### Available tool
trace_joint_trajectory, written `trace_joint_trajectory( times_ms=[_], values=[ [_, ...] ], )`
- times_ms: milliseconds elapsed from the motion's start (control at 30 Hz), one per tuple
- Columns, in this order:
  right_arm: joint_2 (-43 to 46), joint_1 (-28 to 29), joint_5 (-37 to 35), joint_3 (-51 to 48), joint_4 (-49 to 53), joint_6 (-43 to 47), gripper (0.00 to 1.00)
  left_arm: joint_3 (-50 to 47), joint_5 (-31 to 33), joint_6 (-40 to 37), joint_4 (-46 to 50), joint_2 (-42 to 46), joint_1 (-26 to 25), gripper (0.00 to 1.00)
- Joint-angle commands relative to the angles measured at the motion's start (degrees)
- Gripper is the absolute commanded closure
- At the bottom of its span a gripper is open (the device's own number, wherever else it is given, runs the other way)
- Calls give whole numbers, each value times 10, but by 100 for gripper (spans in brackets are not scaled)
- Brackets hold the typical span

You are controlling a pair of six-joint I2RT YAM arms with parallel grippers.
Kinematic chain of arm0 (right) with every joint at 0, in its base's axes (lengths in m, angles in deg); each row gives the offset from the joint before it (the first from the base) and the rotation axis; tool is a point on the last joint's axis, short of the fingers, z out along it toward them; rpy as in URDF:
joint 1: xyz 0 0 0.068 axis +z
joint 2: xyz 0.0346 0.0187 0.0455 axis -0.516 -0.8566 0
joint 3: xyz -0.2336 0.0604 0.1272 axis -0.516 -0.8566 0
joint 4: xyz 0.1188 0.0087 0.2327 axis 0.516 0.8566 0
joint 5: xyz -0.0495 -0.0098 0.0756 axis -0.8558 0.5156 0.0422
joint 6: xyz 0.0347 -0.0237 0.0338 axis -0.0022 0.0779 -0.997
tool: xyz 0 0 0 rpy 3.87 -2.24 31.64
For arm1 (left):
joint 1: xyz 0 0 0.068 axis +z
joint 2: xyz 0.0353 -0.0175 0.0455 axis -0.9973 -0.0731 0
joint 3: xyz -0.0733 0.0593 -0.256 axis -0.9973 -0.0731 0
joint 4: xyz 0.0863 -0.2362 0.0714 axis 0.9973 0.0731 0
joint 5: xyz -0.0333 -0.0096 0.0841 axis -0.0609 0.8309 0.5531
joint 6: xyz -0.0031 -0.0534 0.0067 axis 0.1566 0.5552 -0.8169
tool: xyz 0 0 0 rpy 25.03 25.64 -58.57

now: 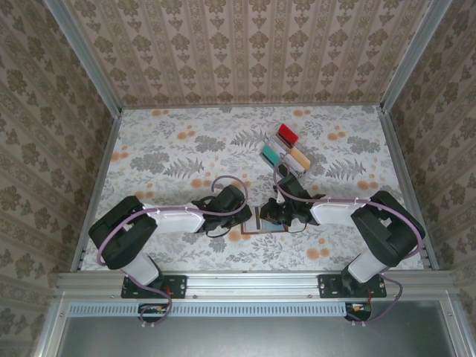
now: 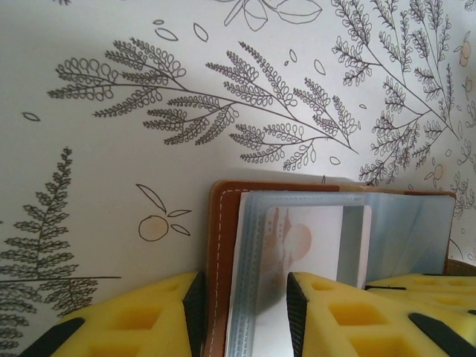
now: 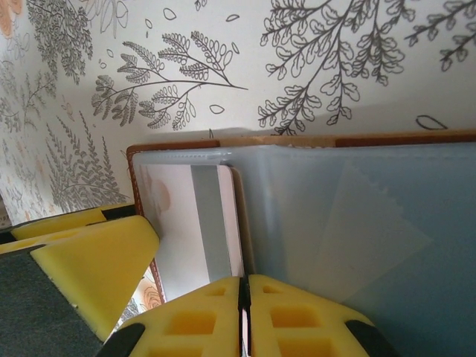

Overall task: Put the credit cards into the card holder
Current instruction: Insert the credit card into the card slot.

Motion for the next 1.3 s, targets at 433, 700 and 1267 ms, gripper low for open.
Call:
trace_joint_trajectory(
  times_ms=[433, 700, 1267],
  values=[
    [36, 7, -60, 41, 138, 71, 79, -20, 5, 9, 26, 28, -9, 64],
    [-6, 9, 19, 46, 75, 62, 89, -15, -3, 1, 24, 24, -6, 64],
    [87, -4, -134, 148, 292, 220, 77, -13, 10, -14, 50, 37, -6, 59]
  ],
)
